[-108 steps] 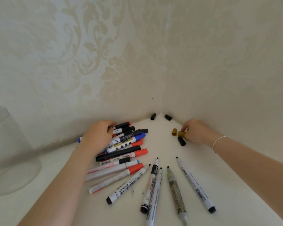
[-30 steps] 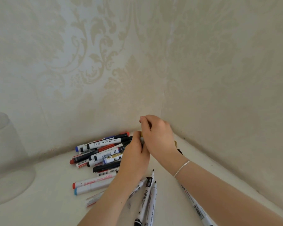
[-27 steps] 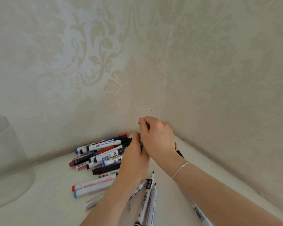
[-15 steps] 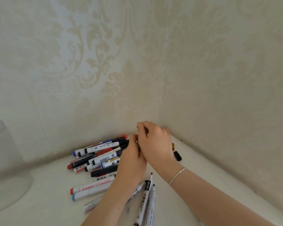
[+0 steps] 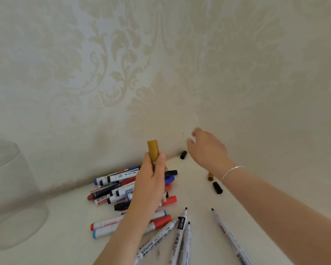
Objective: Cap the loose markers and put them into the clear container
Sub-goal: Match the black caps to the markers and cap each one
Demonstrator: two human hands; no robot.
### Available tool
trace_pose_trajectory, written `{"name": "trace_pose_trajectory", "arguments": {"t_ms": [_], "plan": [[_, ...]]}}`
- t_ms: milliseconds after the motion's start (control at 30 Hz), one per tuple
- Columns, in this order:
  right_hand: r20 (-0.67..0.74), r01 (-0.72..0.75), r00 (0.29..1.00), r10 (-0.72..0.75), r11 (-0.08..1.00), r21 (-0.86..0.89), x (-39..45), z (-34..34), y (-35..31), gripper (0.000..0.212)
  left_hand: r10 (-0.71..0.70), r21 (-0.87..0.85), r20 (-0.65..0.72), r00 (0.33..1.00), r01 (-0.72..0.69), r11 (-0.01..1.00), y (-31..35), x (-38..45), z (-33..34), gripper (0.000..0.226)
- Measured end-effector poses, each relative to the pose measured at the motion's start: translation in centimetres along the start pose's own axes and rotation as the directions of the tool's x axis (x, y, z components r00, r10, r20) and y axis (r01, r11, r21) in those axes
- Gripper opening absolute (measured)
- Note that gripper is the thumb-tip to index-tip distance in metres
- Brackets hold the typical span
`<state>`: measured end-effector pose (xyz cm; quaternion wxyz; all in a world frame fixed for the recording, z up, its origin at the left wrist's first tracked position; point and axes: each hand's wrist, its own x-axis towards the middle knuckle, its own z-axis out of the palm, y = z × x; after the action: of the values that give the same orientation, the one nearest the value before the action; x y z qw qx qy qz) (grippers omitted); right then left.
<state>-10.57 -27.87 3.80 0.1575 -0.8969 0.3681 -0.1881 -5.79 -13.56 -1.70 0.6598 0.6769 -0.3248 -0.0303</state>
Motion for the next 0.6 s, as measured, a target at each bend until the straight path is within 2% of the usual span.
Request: {"name": "trace_pose_trajectory", "arguments": {"t_ms": [33,100,167,300,367,467,533,600], "plan": [[0.096,-0.021,0.995,0.04,0.98,-0.197,0.4,0.6,1.7,0.034,-0.007,0.005,-0.004,1.0,0.007,1.0,-0.1,0.1,-0.3,0.044],[0.25,-0.059,0.951,0.184,0.898,-0.436,0.6,2.1,4.5,0.037,-0.018,0.002,-0.019,1.0,0.018,1.0,-0.1,0.3,-0.7,0.051],[0.279,-0.072,0.93,0.239,0.863,-0.499,0.7,3.5,6.4,0.038,-0.039,-0.037,-0.036,0.999,0.038,0.999,-0.1,0.6,-0.9,0.05],[0.221,-0.036,0.962,0.158,0.882,-0.469,0.8,5.0,7.7,0.028,-0.137,-0.141,-0.041,0.99,0.13,0.981,-0.1,0.8,-0.9,0.052],[0.183,-0.026,0.979,0.095,0.938,-0.345,0.7,5.4,7.8,0.023,-0.173,-0.197,-0.071,0.982,0.156,0.968,-0.1,0.9,-0.8,0.045],[0.112,-0.031,0.993,0.024,0.998,0.057,0.6,5.1,6.7,0.026,-0.217,-0.314,-0.143,0.966,0.164,0.935,0.0,1.1,-1.0,0.033],[0.108,-0.058,0.994,0.014,0.908,0.416,0.4,4.1,5.1,0.026,-0.23,-0.402,-0.204,0.952,0.133,0.906,0.3,1.1,-1.3,0.032],[0.189,-0.148,0.982,0.013,0.677,0.721,-0.4,2.7,3.5,0.021,-0.24,-0.471,-0.26,0.935,0.095,0.877,0.5,1.0,-1.5,0.044]]}}
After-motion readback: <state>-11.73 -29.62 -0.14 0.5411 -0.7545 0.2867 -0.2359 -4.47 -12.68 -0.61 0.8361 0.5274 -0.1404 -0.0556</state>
